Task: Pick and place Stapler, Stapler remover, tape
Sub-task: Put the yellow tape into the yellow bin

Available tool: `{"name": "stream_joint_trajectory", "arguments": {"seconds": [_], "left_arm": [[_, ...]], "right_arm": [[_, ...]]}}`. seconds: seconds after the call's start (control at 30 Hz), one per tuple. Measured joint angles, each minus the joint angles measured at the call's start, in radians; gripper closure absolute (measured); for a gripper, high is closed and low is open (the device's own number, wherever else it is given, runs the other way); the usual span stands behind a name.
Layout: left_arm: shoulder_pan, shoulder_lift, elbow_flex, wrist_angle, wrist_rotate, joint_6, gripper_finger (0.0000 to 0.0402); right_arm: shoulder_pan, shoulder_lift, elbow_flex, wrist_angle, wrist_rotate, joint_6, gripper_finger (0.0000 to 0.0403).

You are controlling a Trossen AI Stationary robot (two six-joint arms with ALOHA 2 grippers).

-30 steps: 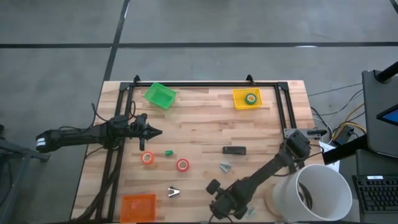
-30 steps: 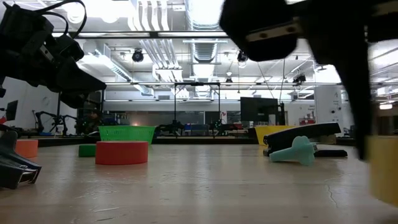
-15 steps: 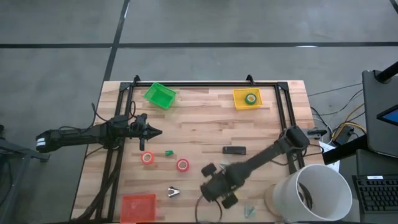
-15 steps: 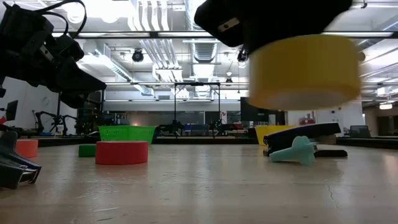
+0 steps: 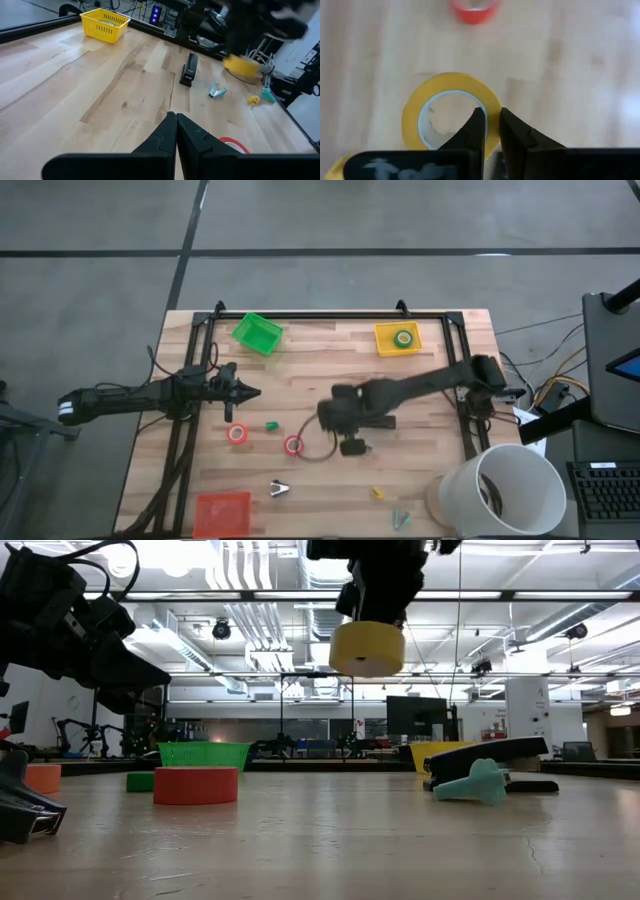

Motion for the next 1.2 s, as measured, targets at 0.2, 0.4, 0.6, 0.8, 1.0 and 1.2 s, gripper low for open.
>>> {"name": "stream_joint_trajectory", "arguments": {"seconds": [0.2, 0.4, 0.6, 0.8, 1.0, 1.2], "left_arm": [[0.0, 0.001, 0.0, -0.002, 0.0, 0.0, 0.039], [0.0, 0.001, 0.0, -0.002, 0.0, 0.0, 0.039], [0.0, 0.001, 0.0, -0.002, 0.0, 0.0, 0.039], [0.0, 0.001, 0.0, -0.002, 0.0, 0.0, 0.039], [0.0, 0.001, 0.0, -0.002, 0.0, 0.0, 0.039], [0.0, 0.001, 0.0, -0.002, 0.0, 0.0, 0.039]], "right_arm": [[-0.13, -0.104, -0.073, -0.011, 0.047, 0.057, 0.0369], [-0.292, -0.206, -0.156, -0.01, 0.066, 0.169, 0.0369], [-0.448, -0.283, -0.254, -0.005, 0.115, 0.282, 0.0369], [-0.592, -0.337, -0.359, 0.073, 0.248, 0.461, 0.0369], [-0.745, -0.34, -0.415, 0.08, 0.257, 0.614, 0.0369], [-0.802, -0.34, -0.45, 0.072, 0.255, 0.67, 0.0369]]}}
